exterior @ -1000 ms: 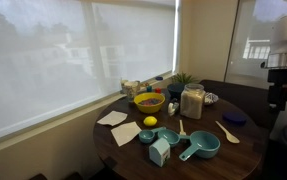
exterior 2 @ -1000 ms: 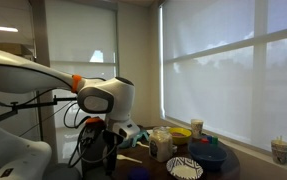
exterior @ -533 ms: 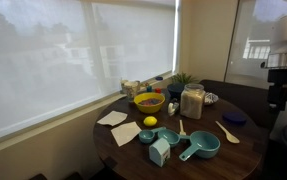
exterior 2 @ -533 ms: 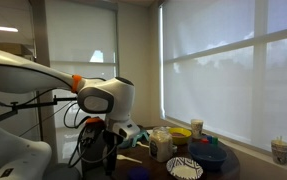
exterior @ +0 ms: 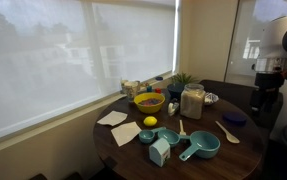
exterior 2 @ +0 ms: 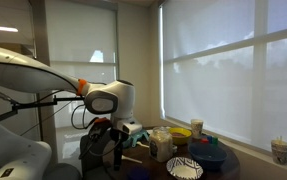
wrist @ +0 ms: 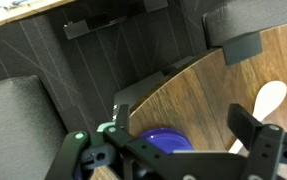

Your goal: Use the white spoon to get some sugar from the sugar bowl and pour it on the white plate

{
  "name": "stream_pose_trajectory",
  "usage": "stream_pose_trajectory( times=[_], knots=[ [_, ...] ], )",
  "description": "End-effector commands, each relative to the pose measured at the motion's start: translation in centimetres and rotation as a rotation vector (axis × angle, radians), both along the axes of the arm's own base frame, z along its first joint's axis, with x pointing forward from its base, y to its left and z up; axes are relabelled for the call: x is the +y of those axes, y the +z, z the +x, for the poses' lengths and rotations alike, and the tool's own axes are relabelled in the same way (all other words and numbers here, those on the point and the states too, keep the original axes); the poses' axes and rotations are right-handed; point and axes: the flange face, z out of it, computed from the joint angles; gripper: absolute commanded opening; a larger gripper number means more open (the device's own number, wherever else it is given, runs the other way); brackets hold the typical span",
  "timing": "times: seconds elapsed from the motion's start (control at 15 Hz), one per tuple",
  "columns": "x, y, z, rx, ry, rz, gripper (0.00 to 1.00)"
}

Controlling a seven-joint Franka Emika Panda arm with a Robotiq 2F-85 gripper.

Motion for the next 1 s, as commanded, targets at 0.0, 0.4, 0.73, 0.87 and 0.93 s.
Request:
stream_pose_trajectory(
  times=[0.0, 0.4, 0.73, 0.87, 0.93],
  knots=[
    [2.5, -1.6, 2.5, -0.032, -0.08, -0.02, 1.0],
    [5.9, -4.0, 5.6, -0.05, -0.171, -0.028, 1.0],
    [7.3, -4.8, 7.2, -0.068, -0.199, -0.024, 0.89],
    [7.6, -5.0, 7.7, -0.076, -0.206, -0.022, 0.86],
    [7.7, -5.1, 8.0, -0.08, -0.208, -0.019, 0.84]
  ],
)
